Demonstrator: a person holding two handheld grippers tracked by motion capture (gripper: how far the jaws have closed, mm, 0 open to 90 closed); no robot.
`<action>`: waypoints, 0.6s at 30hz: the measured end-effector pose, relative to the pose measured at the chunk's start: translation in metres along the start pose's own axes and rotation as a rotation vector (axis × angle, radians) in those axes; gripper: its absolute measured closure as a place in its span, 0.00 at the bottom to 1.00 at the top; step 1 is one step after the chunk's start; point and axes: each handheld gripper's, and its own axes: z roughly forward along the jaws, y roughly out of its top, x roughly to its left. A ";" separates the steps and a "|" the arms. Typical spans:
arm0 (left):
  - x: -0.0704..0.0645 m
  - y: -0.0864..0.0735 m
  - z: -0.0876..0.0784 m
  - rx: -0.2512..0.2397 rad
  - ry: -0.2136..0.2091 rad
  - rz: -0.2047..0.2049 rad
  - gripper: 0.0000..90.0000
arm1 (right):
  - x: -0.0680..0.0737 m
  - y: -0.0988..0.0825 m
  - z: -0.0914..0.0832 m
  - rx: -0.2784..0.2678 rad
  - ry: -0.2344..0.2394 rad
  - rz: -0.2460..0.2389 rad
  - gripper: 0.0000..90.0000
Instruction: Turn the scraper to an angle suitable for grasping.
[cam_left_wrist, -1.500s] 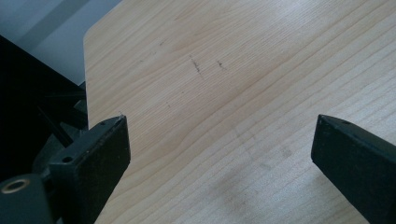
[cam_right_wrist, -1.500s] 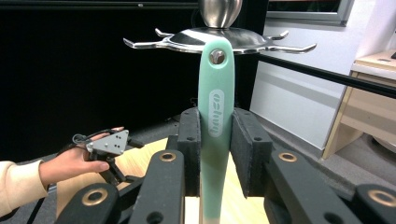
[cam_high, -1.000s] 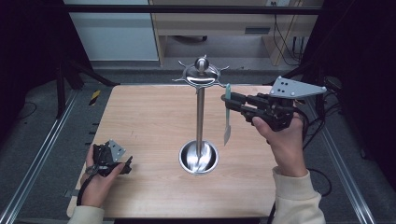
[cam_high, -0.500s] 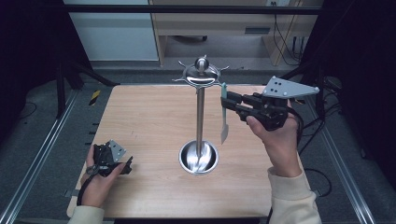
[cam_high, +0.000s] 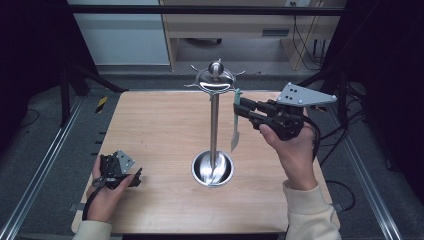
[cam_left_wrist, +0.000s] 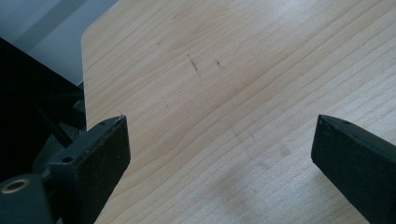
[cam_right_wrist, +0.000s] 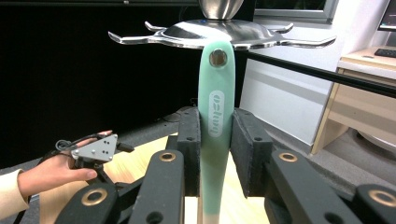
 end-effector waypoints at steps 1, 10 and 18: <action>0.000 0.000 0.000 0.000 0.000 0.000 0.05 | 0.000 0.000 0.000 -0.001 0.001 0.002 0.82; 0.000 0.000 0.000 0.004 -0.004 0.006 0.05 | 0.000 -0.001 0.001 -0.005 -0.006 0.006 0.77; 0.000 0.000 0.000 0.006 -0.005 0.009 0.05 | -0.002 0.001 -0.003 -0.005 -0.029 0.013 0.57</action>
